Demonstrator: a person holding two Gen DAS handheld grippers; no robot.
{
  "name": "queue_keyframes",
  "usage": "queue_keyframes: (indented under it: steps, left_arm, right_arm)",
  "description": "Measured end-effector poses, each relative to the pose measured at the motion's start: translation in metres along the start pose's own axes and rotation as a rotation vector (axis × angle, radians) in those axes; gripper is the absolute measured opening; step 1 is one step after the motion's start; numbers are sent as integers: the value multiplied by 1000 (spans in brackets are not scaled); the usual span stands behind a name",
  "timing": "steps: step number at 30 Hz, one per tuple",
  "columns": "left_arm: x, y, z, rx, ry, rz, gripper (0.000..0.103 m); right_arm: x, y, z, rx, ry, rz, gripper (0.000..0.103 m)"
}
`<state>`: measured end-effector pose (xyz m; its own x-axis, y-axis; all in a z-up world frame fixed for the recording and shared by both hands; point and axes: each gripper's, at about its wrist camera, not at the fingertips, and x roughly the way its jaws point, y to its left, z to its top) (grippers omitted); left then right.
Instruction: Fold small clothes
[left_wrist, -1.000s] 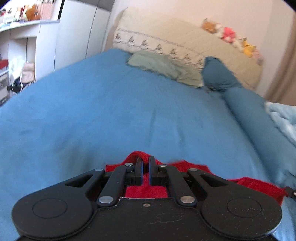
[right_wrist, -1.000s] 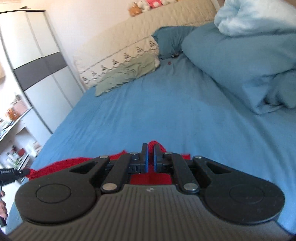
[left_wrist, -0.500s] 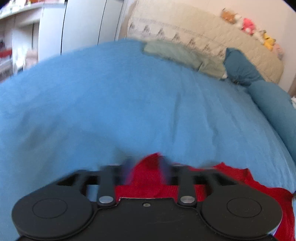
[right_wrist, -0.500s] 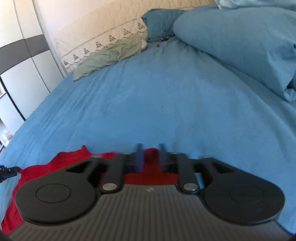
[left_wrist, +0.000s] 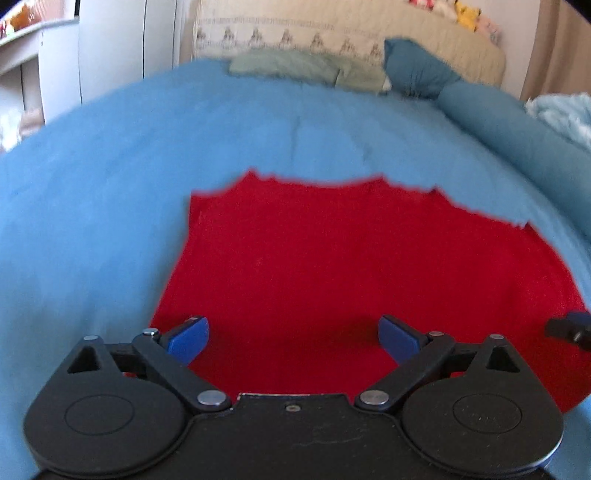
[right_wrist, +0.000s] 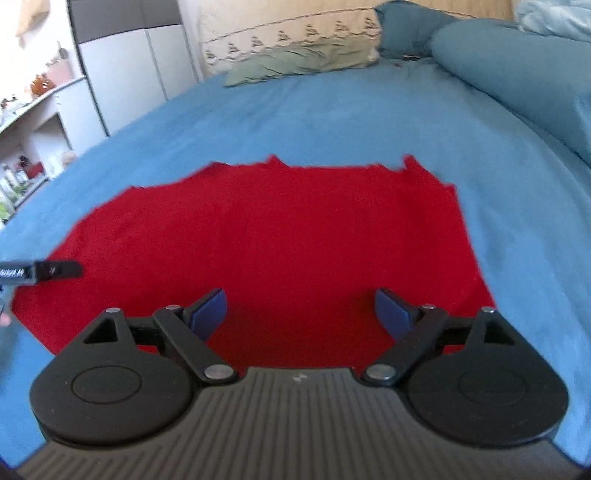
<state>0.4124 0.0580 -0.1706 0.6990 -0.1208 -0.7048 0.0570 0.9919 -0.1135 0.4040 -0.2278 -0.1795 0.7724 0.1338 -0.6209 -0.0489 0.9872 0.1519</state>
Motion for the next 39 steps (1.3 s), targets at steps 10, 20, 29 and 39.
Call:
queue_keyframes:
  steps: [10,20,29,39]
  left_arm:
    - [-38,-10,-3,178,-82,89,102]
    - [-38,-73,32,172,0,-27,103]
    - [18,-104,31,108,94,1,102]
    - [49,-112,25,137,163,57,103]
  right_arm:
    - [-43,-57,0,76,-13,-97,100]
    - [-64,-69,0,88,25,-58,103]
    - [-32,-82,-23,218,-5,26,84]
    - [-21,-81,-15,263,-1,49,29]
